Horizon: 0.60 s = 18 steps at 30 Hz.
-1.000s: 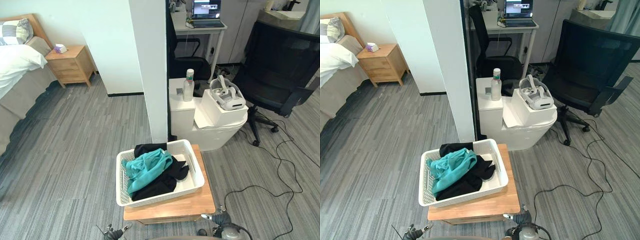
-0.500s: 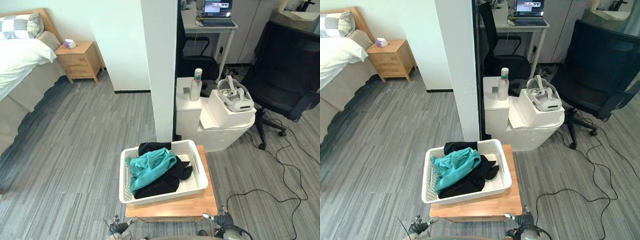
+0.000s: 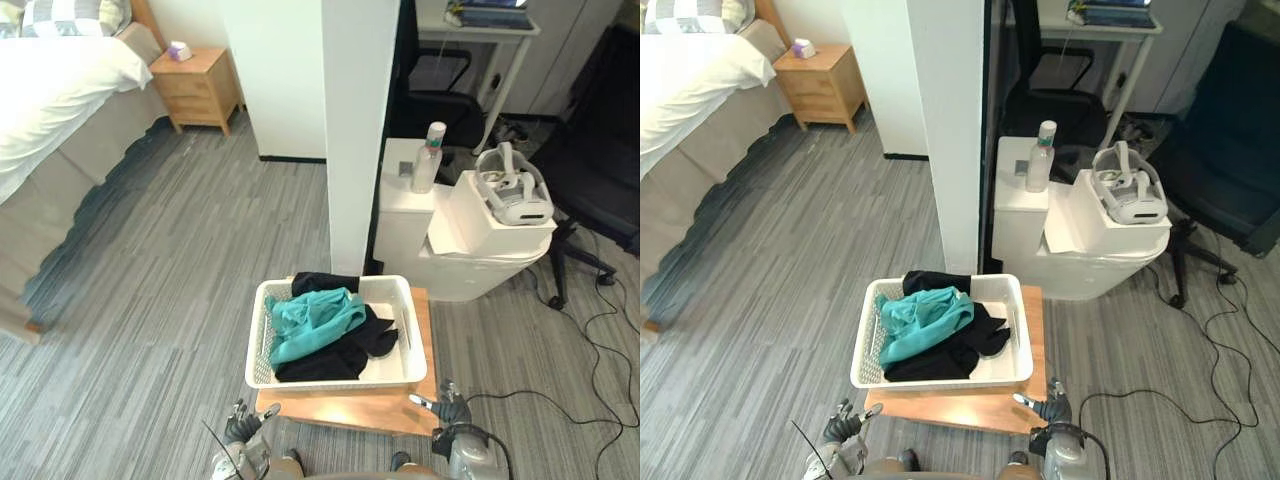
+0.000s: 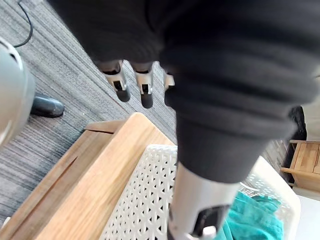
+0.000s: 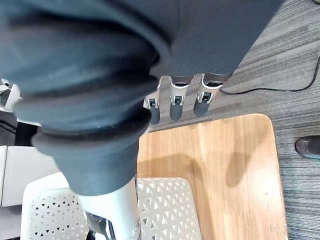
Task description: Tidy the bed and pick cloth on bed and put in laundry
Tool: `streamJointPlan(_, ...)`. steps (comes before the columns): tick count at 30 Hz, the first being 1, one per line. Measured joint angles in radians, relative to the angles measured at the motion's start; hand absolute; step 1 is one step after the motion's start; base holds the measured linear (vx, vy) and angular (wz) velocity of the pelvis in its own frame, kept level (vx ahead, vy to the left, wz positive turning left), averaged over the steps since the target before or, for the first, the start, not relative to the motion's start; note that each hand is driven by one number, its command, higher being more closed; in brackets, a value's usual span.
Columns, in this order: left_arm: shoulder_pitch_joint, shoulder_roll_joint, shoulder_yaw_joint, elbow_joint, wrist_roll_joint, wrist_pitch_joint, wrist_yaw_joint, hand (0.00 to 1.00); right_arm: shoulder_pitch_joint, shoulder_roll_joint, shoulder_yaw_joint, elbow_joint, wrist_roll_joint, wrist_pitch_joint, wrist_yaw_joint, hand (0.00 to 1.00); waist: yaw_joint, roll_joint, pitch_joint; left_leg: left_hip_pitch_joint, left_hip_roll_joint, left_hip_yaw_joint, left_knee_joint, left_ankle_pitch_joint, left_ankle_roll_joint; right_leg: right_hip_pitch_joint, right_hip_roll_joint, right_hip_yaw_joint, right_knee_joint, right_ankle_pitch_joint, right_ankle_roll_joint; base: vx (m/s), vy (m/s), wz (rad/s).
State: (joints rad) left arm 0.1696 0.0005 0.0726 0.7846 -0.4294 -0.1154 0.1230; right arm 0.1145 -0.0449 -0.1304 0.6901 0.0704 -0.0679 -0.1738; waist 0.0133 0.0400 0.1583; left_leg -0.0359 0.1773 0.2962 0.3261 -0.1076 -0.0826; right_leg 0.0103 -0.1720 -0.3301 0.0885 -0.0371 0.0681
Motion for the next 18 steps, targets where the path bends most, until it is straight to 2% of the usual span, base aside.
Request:
streamJointPlan(1, 0.012, 0.003, -0.001, 0.001, 0.001, 0.002, -0.007, 0.0, 0.029, 0.0, -0.011, -0.024, 0.001, -0.001, 0.0, 0.0, -0.005, 0.007, -0.003, 0.019, 0.078, 0.076, 0.279, -0.036, 0.0, 0.004, -0.015, -0.038, 0.041, 0.0, 0.0, -0.07, 0.029, 0.25)
streamJointPlan(2, 0.011, 0.004, 0.0, 0.001, 0.002, 0.001, -0.011, 0.0, 0.041, 0.0, -0.021, -0.036, 0.004, -0.001, -0.001, 0.0, -0.016, 0.01, -0.004, 0.038, 0.105, 0.091, 0.332, -0.031, 0.0, 0.006, -0.021, -0.056, 0.053, 0.0, 0.0, -0.05, 0.102, 0.66)
streamJointPlan(3, 0.006, 0.006, -0.001, 0.0, 0.009, 0.0, -0.013, 0.0, 0.047, -0.003, -0.038, -0.043, 0.012, -0.002, -0.002, 0.0, -0.051, 0.019, -0.008, 0.061, 0.159, 0.105, 0.349, 0.043, 0.017, 0.016, -0.033, -0.096, 0.066, 0.0, 0.0, -0.02, 0.143, 0.86)
streamJointPlan(4, -0.006, 0.006, -0.003, -0.002, 0.01, 0.0, -0.015, 0.0, 0.05, -0.004, -0.05, -0.041, 0.018, -0.001, -0.002, 0.0, -0.068, 0.02, -0.009, 0.069, 0.172, 0.107, 0.311, 0.078, -0.005, 0.013, -0.042, -0.122, 0.073, 0.002, 0.003, -0.06, 0.251, 1.34)
streamJointPlan(5, -0.038, 0.004, -0.023, -0.01, 0.011, -0.001, -0.014, 0.0, 0.05, -0.011, -0.079, -0.026, 0.039, 0.004, -0.003, 0.0, -0.083, 0.02, -0.003, 0.07, 0.108, 0.129, 0.203, 0.071, -0.012, -0.018, -0.071, -0.157, 0.114, -0.001, -0.004, -0.09, 0.175, 1.32)
streamJointPlan(6, -0.052, 0.011, -0.035, -0.013, 0.013, -0.005, -0.014, 0.0, 0.05, -0.008, -0.073, 0.002, 0.047, 0.007, 0.0, 0.0, -0.099, -0.005, -0.02, 0.134, 0.071, 0.07, -0.01, 0.064, -0.016, -0.043, -0.018, -0.144, 0.043, -0.019, -0.024, -0.17, 0.088, 1.46)
streamJointPlan(7, -0.066, 0.038, -0.034, -0.028, 0.02, -0.006, -0.013, 0.0, 0.047, 0.016, -0.069, 0.009, 0.05, 0.0, 0.0, 0.0, -0.112, -0.023, -0.018, 0.142, 0.085, 0.1, 0.048, 0.016, 0.01, -0.045, 0.014, -0.166, -0.015, 0.059, -0.075, -0.18, -0.075, 1.17)
streamJointPlan(8, -0.087, 0.035, -0.037, -0.011, 0.031, -0.003, -0.012, 0.0, 0.031, 0.012, -0.07, 0.014, 0.055, -0.002, 0.001, 0.0, -0.108, 0.006, -0.009, 0.156, 0.155, 0.154, 0.111, -0.008, -0.009, -0.041, 0.031, -0.222, -0.013, 0.067, -0.08, -0.16, 0.036, 1.36)
streamJointPlan(9, -0.114, 0.021, -0.078, -0.005, 0.042, 0.0, -0.017, 0.0, 0.016, 0.001, -0.103, 0.017, 0.059, 0.005, -0.001, 0.0, -0.121, 0.038, -0.004, 0.199, 0.167, 0.171, -0.016, 0.035, -0.095, -0.065, 0.018, -0.281, 0.032, 0.068, -0.084, -0.11, 0.143, 1.26)
streamJointPlan(11, -0.128, -0.003, -0.126, -0.025, 0.06, 0.001, -0.029, 0.0, 0.012, -0.015, -0.13, 0.033, 0.068, 0.007, -0.003, 0.0, -0.131, 0.033, -0.004, 0.231, 0.101, 0.2, -0.165, 0.036, -0.104, -0.065, -0.051, -0.358, 0.097, 0.073, -0.078, -0.09, 0.336, 1.58)
streamJointPlan(13, -0.105, -0.004, -0.156, -0.051, 0.08, 0.0, -0.038, 0.0, -0.003, -0.015, -0.125, 0.029, 0.076, 0.005, -0.002, 0.0, -0.136, 0.031, -0.006, 0.272, 0.06, 0.205, -0.283, 0.036, -0.104, -0.048, -0.117, -0.402, 0.175, 0.074, -0.079, -0.08, 0.327, 1.33)
streamJointPlan(14, -0.099, -0.002, -0.164, -0.051, 0.086, 0.0, -0.038, 0.0, -0.007, -0.01, -0.123, 0.027, 0.076, 0.005, 0.0, 0.0, -0.135, 0.028, -0.008, 0.286, 0.047, 0.203, -0.315, 0.036, -0.104, -0.04, -0.128, -0.407, 0.178, 0.075, -0.08, -0.07, 0.243, 0.87)
streamJointPlan(17, -0.065, 0.026, -0.18, -0.088, 0.103, 0.002, -0.047, 0.0, -0.027, 0.014, -0.078, -0.029, 0.068, 0.005, 0.002, 0.0, -0.105, 0.019, -0.012, 0.296, 0.003, 0.197, -0.369, 0.035, -0.102, -0.03, -0.173, -0.41, 0.187, 0.12, -0.069, -0.09, 0.16, 0.49)
streamJointPlan(18, -0.049, 0.033, -0.18, -0.113, 0.121, 0.001, -0.058, 0.0, -0.03, 0.023, -0.036, -0.082, 0.039, 0.006, 0.002, 0.0, -0.096, 0.01, -0.005, 0.295, -0.014, 0.183, -0.369, 0.035, -0.102, -0.014, -0.203, -0.405, 0.204, 0.141, -0.063, -0.06, 0.074, 0.45)
